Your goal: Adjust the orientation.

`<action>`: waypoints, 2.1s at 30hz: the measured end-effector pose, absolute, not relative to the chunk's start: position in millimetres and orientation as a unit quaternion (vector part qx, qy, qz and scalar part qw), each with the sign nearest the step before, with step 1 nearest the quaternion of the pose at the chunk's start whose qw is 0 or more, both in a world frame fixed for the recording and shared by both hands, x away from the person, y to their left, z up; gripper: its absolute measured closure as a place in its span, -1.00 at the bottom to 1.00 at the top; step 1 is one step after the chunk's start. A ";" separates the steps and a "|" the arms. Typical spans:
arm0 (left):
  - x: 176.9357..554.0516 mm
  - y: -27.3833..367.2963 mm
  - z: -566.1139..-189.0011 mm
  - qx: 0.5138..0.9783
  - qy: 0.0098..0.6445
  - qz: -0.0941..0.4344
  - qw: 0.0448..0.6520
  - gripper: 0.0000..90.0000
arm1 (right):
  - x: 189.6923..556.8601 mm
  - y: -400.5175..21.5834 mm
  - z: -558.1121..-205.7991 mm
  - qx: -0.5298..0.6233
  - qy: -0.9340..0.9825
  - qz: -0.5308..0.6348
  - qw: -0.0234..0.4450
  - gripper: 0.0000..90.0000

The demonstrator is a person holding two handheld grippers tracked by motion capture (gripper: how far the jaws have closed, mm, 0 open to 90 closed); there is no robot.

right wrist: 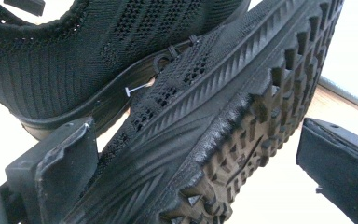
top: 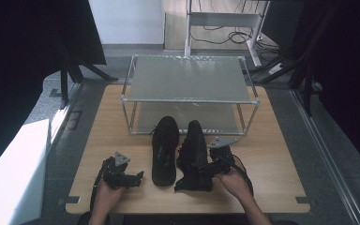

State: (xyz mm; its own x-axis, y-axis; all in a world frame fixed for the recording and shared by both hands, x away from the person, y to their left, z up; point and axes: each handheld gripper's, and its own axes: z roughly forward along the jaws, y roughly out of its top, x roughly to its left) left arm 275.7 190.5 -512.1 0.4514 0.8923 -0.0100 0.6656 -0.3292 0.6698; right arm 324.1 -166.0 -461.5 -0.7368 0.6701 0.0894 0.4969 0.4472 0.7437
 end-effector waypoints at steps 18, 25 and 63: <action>275.6 190.4 -513.2 0.796 0.491 0.182 0.305 -1.00 | 317.7 -208.3 -456.6 0.388 0.808 0.427 0.120 -1.00; 275.9 190.2 -513.8 0.797 0.491 0.181 0.302 -1.00 | 314.6 -229.7 -454.9 0.409 0.793 0.433 0.129 -1.00; 275.3 190.4 -511.2 0.792 0.499 0.178 0.302 -1.00 | 310.6 -295.8 -470.9 0.465 0.768 0.422 0.126 -0.95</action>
State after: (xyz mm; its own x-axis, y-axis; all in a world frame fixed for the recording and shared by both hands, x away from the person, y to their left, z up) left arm 275.3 190.4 -511.2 0.4380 0.8988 -0.0195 0.6836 -0.3189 0.6564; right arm 310.6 -295.8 -470.9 -0.5352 0.8207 0.2002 0.6083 0.2100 0.7655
